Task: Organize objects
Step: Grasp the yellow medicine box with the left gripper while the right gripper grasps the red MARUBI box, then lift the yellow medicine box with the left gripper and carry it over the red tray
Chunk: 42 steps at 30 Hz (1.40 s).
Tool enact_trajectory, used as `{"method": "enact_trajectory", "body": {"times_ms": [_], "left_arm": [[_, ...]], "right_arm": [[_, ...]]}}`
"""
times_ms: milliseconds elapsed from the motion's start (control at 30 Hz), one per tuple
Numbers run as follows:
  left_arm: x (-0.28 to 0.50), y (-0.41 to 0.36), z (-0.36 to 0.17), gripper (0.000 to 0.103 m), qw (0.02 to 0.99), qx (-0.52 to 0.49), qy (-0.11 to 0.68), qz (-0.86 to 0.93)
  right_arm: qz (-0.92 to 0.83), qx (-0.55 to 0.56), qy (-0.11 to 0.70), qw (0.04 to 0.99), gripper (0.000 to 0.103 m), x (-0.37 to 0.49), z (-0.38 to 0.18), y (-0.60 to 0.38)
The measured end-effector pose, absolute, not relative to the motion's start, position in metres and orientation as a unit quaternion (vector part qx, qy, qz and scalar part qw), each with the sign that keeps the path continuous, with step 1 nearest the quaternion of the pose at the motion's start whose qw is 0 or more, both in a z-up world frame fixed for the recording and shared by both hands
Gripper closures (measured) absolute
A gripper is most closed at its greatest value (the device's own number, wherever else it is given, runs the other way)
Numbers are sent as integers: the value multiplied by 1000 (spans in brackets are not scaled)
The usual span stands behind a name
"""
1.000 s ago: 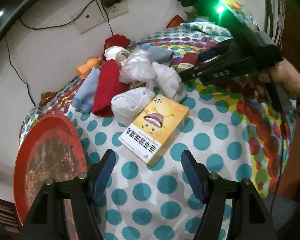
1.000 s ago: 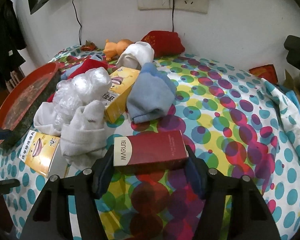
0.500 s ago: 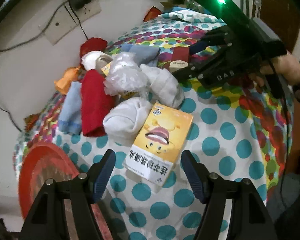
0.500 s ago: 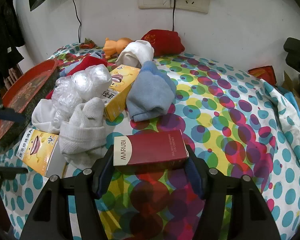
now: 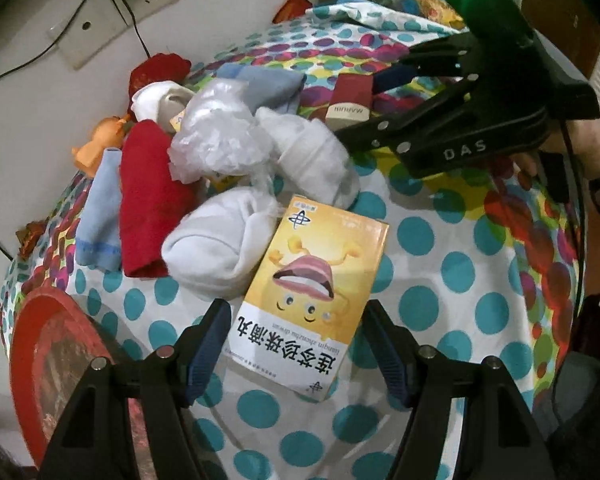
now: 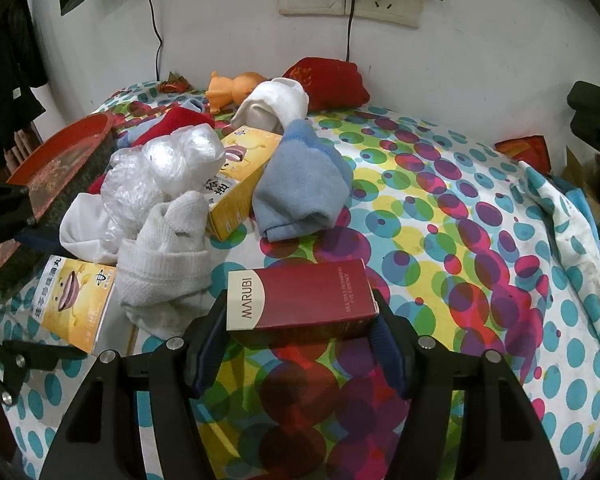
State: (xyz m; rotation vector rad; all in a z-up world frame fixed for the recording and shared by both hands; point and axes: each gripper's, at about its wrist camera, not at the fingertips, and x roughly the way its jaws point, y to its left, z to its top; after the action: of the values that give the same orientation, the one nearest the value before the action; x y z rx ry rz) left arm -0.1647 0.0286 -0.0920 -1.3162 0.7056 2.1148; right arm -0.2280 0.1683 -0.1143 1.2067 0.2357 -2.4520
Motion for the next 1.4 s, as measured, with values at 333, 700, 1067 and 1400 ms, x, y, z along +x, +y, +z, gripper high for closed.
{"method": "enact_trajectory", "body": {"times_ms": [333, 700, 1067, 1400], "left_arm": [[-154, 34, -93, 33, 223, -470, 226, 824], [-142, 36, -88, 43, 190, -466, 203, 840], [-125, 31, -86, 45, 154, -464, 175, 854], [-114, 28, -82, 46, 98, -462, 163, 866]], "right_arm": [[-876, 431, 90, 195, 40, -228, -114, 168], [-876, 431, 91, 194, 40, -227, -114, 166], [-876, 432, 91, 193, 40, -228, -114, 166], [-877, 432, 92, 192, 40, -229, -114, 169]]}}
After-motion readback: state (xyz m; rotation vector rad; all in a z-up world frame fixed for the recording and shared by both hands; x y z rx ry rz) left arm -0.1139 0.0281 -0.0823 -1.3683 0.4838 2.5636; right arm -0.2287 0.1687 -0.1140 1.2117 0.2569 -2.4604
